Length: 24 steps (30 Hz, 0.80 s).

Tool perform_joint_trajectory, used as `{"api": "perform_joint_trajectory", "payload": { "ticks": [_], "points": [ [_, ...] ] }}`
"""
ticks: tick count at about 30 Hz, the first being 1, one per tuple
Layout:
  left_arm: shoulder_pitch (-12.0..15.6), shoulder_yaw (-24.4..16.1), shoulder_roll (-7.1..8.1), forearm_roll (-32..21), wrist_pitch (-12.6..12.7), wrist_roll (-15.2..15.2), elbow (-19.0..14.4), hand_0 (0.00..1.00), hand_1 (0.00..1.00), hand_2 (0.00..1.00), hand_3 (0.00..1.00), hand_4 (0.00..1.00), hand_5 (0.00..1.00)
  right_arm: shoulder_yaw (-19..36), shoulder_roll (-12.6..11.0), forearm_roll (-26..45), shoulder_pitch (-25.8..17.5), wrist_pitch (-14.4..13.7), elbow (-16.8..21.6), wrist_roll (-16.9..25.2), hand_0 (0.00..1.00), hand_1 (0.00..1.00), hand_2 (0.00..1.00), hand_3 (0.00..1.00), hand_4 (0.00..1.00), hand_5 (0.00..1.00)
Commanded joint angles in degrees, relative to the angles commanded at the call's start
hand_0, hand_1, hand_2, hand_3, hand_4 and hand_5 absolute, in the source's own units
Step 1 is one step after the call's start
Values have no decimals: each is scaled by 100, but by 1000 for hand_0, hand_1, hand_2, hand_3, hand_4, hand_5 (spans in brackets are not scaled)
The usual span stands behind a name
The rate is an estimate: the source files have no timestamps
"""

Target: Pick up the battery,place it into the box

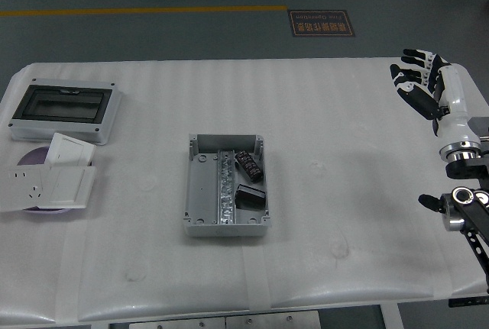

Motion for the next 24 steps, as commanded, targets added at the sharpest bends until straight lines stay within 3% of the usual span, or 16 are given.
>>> {"api": "perform_joint_trajectory", "payload": {
  "ticks": [12, 19, 20, 24],
  "points": [
    [19, -50, -56, 51, -108, 190, -1, 645, 677, 657, 692, 686, 133, 31, -11, 1180, 30, 538, -11, 453, 697, 646, 719, 703, 718, 338],
    [39, -83, -66, 112, -43, 110, -2, 647, 676, 663, 686, 692, 143, 8, 14, 1580, 52, 639, -20, 615, 697, 645, 716, 701, 736, 349],
    [40, -82, -70, 115, -31, 93, -3, 647, 675, 664, 689, 696, 150, 12, 17, 1610, 48, 642, -19, 627, 687, 648, 717, 696, 688, 307],
    [23, -61, -80, 116, 24, 10, -6, 647, 675, 664, 689, 696, 150, 29, 6, 1763, 25, 652, -29, 694, 687, 648, 717, 696, 688, 307]
  ]
}}
